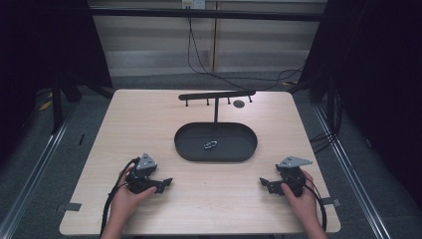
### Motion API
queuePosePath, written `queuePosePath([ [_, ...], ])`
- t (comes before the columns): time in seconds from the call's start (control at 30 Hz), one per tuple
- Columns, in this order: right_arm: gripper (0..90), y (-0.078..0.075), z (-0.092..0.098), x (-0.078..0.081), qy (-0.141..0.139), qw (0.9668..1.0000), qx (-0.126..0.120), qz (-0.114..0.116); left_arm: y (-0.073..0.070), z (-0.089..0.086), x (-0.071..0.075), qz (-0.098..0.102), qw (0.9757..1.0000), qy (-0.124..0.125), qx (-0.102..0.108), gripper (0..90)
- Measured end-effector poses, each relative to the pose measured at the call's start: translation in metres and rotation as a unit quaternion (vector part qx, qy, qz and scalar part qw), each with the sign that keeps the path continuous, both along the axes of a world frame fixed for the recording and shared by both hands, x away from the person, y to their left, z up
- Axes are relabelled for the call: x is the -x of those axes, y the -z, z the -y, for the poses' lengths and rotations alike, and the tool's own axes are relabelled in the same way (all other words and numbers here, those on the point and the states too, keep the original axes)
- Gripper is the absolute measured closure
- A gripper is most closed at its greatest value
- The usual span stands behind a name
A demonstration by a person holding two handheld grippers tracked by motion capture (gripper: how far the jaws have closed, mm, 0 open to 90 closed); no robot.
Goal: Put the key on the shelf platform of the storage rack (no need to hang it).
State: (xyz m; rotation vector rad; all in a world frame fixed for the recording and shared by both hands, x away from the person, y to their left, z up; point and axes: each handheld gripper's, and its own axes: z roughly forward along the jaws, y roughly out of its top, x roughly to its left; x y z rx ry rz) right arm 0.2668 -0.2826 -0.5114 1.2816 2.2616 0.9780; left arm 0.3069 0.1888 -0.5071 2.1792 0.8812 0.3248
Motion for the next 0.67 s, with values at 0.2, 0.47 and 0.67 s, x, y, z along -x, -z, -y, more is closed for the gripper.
queuePosePath([
  [0.2,14.5,0.0,0.0,0.0,0.0,1.0,0.0,0.0,0.0017,0.0012,0.0026,0.01,0.9999,0.006,-0.004,18.9],
  [0.47,14.5,0.0,0.0,0.0,0.0,1.0,0.0,0.0,0.0017,0.0014,0.0026,0.011,0.9998,0.013,-0.008,16.9],
  [0.67,14.5,0.0001,0.0001,-0.0001,-0.001,1.0,-0.001,0.0,0.0017,0.0015,0.0026,0.011,0.9998,0.014,-0.009,16.8],
])
